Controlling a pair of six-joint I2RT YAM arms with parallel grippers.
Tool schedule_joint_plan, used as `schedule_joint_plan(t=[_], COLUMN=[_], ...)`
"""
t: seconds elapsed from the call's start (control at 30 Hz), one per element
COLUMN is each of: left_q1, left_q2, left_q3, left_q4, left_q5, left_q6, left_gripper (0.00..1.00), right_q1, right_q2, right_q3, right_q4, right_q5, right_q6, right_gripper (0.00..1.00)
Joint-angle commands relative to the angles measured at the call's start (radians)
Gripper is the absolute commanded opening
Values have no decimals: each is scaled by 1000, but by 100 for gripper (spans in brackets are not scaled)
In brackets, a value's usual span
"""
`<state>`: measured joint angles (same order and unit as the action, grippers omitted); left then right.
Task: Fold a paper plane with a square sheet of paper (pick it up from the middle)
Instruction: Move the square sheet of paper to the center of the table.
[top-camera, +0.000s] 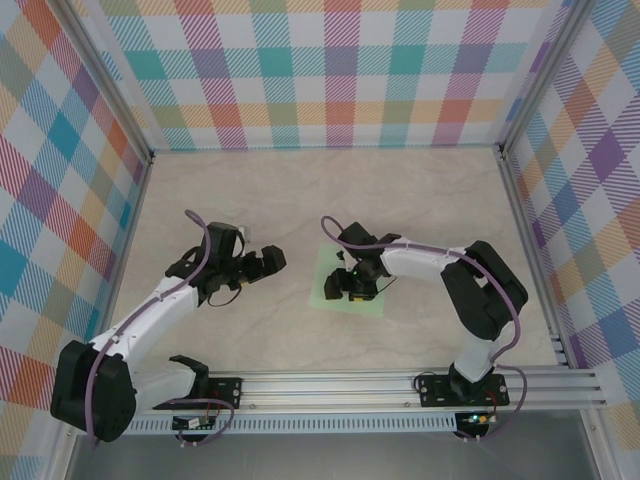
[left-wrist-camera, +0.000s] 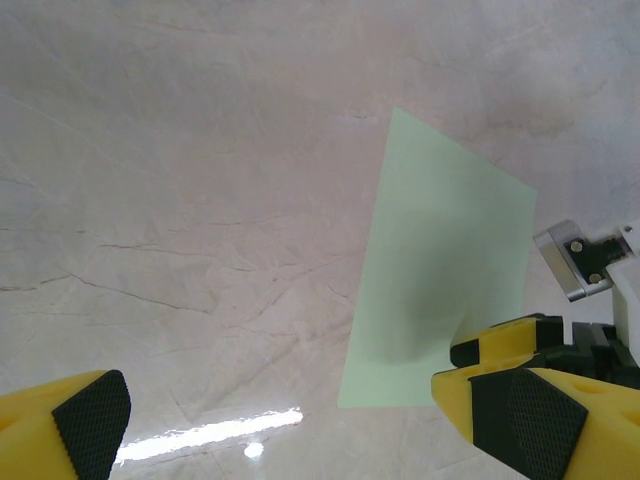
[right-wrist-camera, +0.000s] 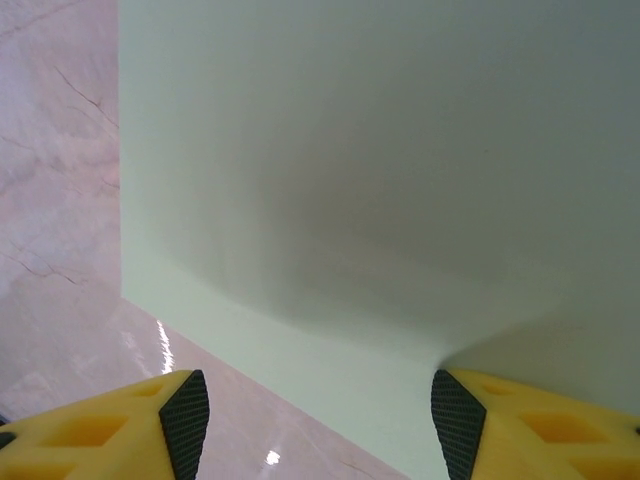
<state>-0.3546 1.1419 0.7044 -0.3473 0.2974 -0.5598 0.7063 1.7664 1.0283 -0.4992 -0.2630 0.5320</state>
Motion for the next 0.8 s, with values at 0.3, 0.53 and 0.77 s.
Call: schedule_joint_plan(t=[0.3, 0.53, 0.77], left_q1=[-11, -14, -14], left_q2=[37, 39, 87], left_q3=[39, 36, 64], left_q4=[30, 35, 36], left_q5=[83, 49, 61], left_q6=[20, 28, 44], left_gripper=[100, 100, 100], right_q1=[-62, -60, -48], right_q2=[-9, -59, 5], right_q3=[64, 152, 232], right_q4=[-214, -246, -322], right_q5=[18, 204, 374], right_q6=[-239, -5, 149], right_gripper=[63, 68, 79])
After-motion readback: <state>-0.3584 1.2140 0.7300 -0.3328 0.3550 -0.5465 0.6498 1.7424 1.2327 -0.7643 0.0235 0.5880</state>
